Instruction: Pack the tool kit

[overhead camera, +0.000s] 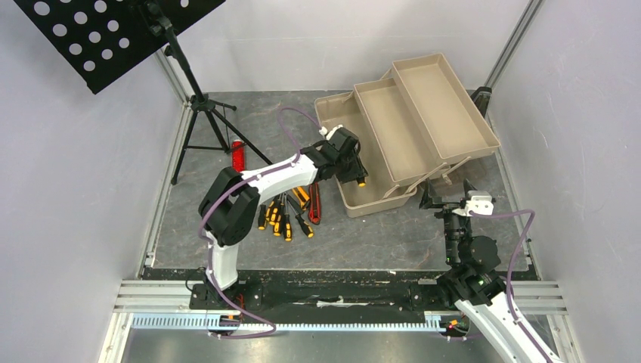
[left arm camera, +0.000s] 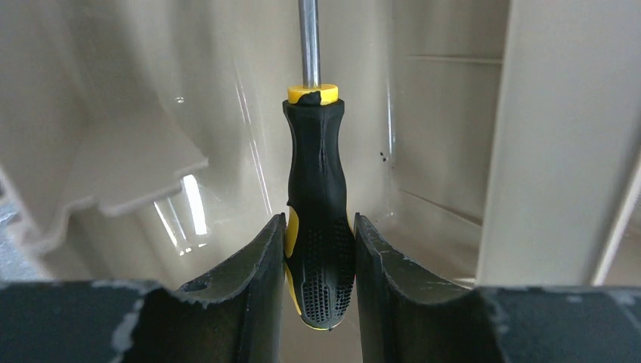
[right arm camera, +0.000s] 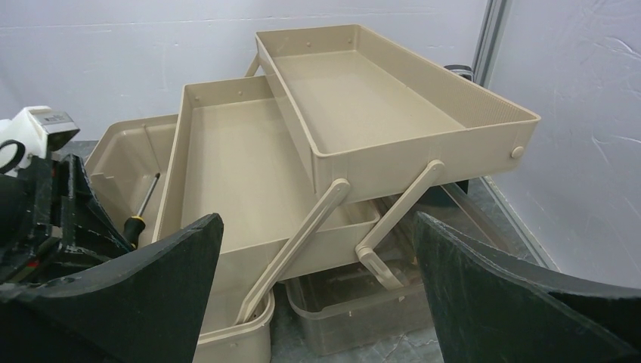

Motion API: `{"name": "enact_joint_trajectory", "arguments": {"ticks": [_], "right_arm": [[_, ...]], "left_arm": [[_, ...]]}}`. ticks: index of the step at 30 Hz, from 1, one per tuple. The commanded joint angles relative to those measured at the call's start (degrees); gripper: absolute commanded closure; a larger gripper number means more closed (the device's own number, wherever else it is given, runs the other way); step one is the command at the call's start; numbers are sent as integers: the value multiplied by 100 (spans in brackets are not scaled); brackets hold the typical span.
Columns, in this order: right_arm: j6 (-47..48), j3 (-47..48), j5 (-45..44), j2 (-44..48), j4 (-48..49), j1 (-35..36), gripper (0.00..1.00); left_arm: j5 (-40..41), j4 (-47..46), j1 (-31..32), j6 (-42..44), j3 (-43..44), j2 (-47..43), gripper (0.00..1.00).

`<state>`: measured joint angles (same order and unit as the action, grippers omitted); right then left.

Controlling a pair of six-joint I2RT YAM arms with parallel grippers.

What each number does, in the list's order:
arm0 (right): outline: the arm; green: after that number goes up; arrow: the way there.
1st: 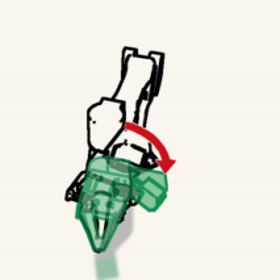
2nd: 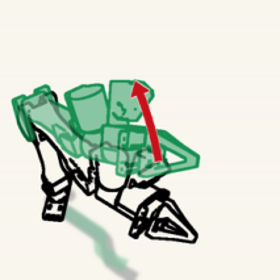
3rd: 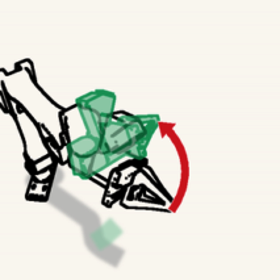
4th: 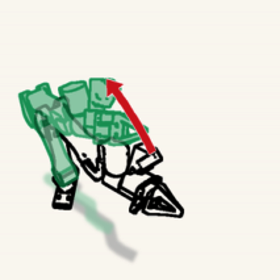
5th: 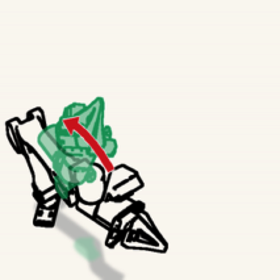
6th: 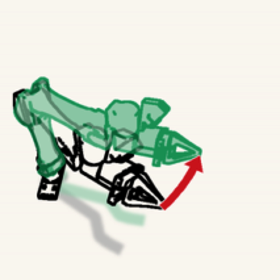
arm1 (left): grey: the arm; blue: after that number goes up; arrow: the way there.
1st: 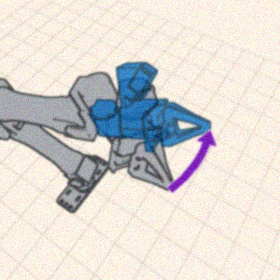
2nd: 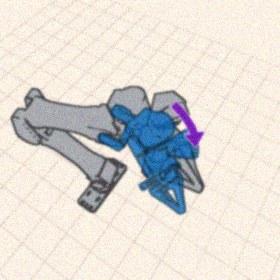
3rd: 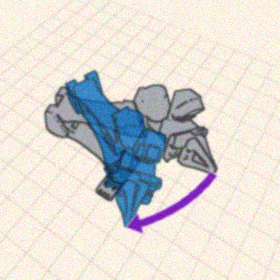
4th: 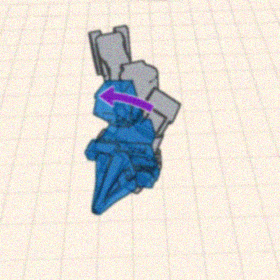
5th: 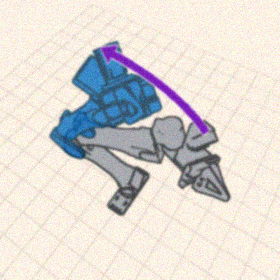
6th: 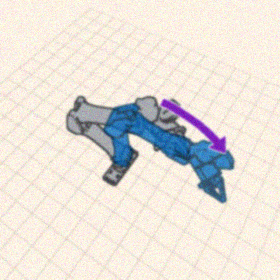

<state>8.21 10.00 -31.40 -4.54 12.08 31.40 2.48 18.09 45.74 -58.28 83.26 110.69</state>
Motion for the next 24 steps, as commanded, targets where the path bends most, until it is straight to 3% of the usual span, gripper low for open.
{"name": "enact_joint_trajectory", "arguments": {"ticks": [1, 6, 12, 16, 24], "right_arm": [[50, -41, -61, 67, 166, 50, 2], [59, -35, -92, 84, 167, 56, 2], [67, -55, -93, 102, 166, 59, 2], [67, -56, -93, 124, 171, 59, 2], [67, -56, -89, 155, 177, 64, 2]], "left_arm": [[2, -273, 63, -194, 339, 303, 67], [7, -121, 102, -139, 480, 444, 54], [30, -152, 102, -54, 456, 148, 21], [87, -11, 93, 185, 414, -289, 14], [666, 1213, 7, 1132, 149, -1580, 14]]}}
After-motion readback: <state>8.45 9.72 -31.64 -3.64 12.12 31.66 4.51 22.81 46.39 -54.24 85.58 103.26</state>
